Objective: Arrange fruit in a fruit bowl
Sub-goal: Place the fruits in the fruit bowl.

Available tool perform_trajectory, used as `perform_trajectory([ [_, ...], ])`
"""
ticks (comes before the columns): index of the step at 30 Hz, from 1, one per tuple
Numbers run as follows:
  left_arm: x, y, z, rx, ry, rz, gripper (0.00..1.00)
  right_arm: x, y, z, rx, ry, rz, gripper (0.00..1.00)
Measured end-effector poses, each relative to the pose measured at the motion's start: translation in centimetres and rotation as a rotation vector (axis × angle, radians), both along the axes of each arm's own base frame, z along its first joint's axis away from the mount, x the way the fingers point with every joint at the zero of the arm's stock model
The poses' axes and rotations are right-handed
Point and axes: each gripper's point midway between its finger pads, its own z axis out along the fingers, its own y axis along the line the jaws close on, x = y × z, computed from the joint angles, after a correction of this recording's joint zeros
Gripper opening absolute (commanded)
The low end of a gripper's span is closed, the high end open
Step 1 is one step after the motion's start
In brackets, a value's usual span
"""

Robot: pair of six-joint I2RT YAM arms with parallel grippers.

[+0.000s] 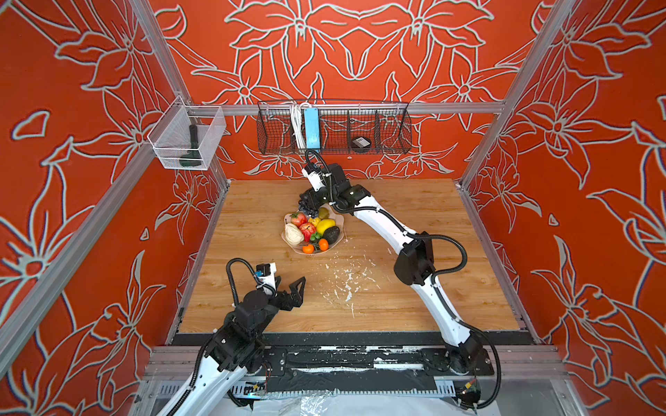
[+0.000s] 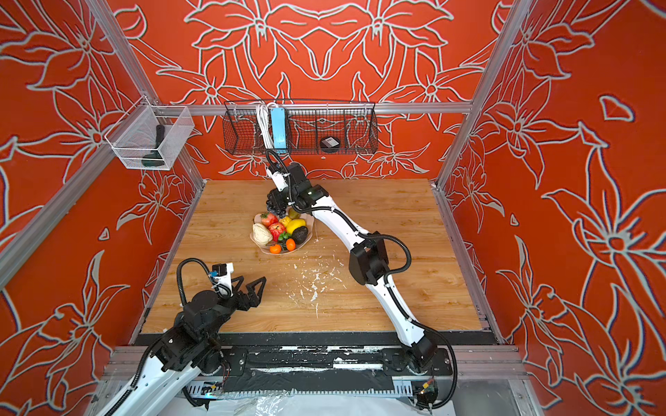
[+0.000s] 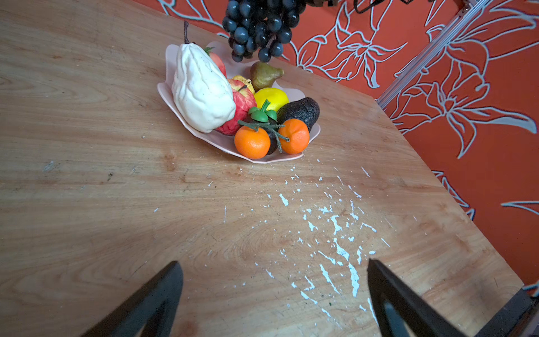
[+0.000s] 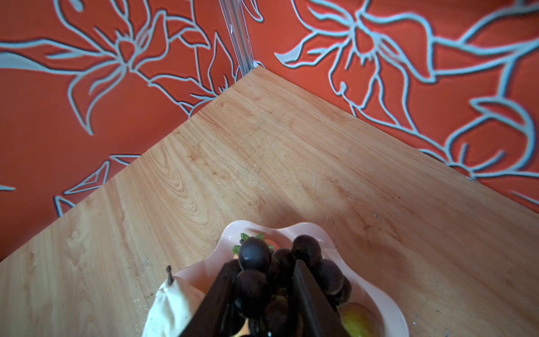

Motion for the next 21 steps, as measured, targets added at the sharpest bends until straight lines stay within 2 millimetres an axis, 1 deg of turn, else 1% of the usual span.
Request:
perform_trajectory([
  [6,0.0,0.0,0.1,-0.002,-0.003,0.0,0.98,0.2,0.1,-1.8,-0.028,0.013,0.007,0.36],
  [12,0.0,0.0,0.1,0.0,-0.006,-0.001,0.98,-0.1,-0.2,-2.6,-0.055,0.019,0.017,0.36],
  [17,0.0,0.0,0.1,0.0,-0.006,-0.001,0.98,-0.7,-0.8,-4.4,-0.106,0.053,0.031,0.36],
  [21,0.1,0.0,0.0,0.003,-0.003,-0.001,0.98,-1.1,-1.4,-5.0,-0.138,0.075,0.035,0.36],
])
